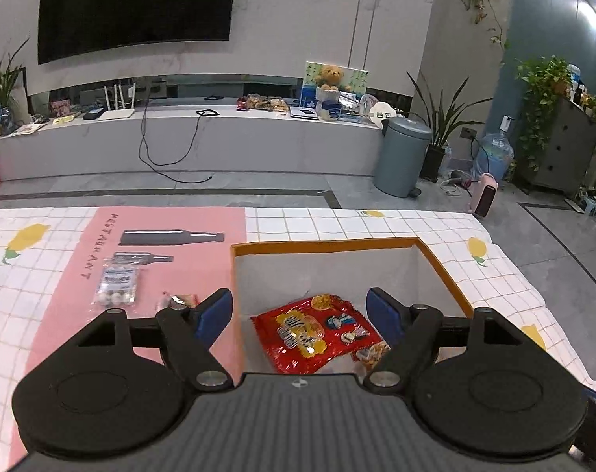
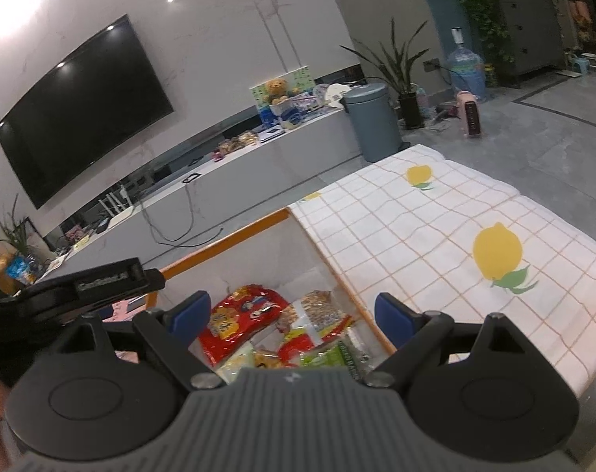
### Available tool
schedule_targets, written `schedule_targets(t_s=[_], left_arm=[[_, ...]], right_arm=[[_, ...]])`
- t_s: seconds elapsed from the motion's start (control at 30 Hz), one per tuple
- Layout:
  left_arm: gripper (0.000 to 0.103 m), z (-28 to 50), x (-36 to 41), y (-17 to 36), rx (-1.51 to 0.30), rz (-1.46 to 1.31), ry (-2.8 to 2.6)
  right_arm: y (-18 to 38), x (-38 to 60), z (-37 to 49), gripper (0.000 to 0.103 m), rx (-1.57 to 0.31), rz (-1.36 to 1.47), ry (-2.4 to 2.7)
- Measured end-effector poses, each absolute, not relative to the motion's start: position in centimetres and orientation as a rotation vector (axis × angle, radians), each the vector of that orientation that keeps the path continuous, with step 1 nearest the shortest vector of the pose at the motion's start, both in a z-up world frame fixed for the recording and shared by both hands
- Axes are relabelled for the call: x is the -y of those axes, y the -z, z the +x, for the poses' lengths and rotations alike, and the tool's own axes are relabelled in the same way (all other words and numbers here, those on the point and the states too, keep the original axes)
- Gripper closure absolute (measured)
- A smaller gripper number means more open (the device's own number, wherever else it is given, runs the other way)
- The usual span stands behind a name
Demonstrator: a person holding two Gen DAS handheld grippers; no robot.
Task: Organize snacks
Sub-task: 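Lower the red chip bag into the orange box and open the left tool, then withdraw both tools from the box back over the remaining snacks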
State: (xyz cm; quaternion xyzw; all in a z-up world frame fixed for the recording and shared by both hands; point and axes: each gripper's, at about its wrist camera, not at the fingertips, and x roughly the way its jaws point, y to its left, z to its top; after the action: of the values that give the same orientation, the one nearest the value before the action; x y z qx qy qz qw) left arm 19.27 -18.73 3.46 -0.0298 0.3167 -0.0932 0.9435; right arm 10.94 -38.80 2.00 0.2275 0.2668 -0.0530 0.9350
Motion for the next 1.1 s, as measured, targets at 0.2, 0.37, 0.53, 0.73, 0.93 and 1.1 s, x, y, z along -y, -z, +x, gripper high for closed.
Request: schedule_targets(t_s=[0.2,0.37,0.53,0.73,0.93,1.1], left_arm=[[0.012,17.5,16.8,-4.5,-0.650,-0.049,0.184],[0.012,15.4,14.0,-4.6,-0.672,-0.047,0.176],[0.012,12.3,9.5,-4.0,-0.654,-0.059,0.114],[0.012,11.0,4.1,-0.6,-0.666,-0.104,0.027],[0.012,12.2,1.1,1.9,-0.711,-0.150,0.012],[0.012,14.3,-0.5,3.1,-0.730,-0.152,-0.034]], right_arm=[[-2.6,37.5,10.9,0.015,-0.528,0.420,0.089],[-3.0,35.4,11.3,0.015,-0.513,0.374,0.029],[-3.4,33.4,11.5,0.015,-0.489,0.356,-0.054],[-3.6,31.9,11.6,0.015,-0.456,0.366,-0.114],[-3.1,28.1,12.2,0.015,-0.475,0.295,-0.212],[-2.0,25.1,13.0,0.015,-0.513,0.257,-0.283]])
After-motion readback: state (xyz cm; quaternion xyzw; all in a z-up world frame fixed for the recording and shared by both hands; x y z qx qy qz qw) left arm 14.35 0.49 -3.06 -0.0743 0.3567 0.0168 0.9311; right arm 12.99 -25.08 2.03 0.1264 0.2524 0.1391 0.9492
